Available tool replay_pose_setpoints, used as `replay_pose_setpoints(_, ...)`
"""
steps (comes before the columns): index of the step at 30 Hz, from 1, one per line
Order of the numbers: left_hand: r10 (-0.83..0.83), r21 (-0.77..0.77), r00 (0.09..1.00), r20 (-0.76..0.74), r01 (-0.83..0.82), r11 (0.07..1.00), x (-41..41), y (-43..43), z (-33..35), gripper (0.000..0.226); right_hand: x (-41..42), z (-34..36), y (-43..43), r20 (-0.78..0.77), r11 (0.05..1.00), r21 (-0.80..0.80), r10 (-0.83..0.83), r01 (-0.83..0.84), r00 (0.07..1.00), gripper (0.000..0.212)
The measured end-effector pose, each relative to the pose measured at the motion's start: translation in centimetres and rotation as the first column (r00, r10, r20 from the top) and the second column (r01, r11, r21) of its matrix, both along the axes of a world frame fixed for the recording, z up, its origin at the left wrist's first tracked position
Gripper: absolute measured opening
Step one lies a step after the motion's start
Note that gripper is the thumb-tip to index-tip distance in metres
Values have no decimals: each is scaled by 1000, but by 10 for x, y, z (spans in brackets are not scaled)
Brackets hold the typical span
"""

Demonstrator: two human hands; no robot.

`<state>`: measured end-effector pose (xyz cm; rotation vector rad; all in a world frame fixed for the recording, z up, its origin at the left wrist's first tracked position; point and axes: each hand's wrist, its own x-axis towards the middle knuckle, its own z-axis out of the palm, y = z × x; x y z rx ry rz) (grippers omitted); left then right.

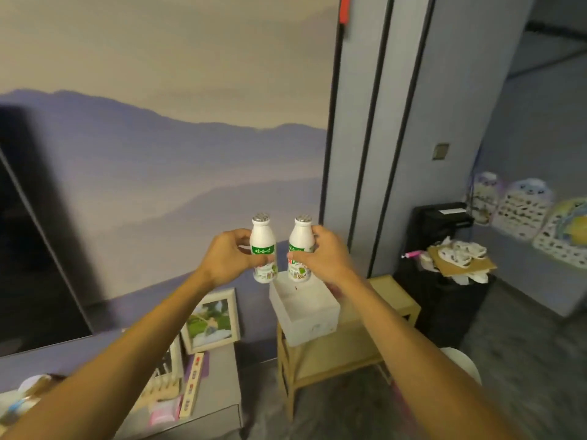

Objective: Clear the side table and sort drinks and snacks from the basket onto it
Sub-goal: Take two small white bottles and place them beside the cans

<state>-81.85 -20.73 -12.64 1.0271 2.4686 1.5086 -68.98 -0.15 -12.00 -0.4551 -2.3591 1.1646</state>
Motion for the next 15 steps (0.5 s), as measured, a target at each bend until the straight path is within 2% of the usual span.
replay_pose_setpoints(4,-57,20,998,31,57,998,9,107,-14,60,25,-5,94,26,997,46,-57,56,998,65)
replay_pose_setpoints(10,-70,13,995,69,70,997,17,236,-42,56,46,-30,225,76,993,67,-107,102,991,64)
replay_pose_setpoints(15,-45,-26,995,89,47,999,7,321,-72,56,37,-62,311,126,993,22,-122,120,984,65)
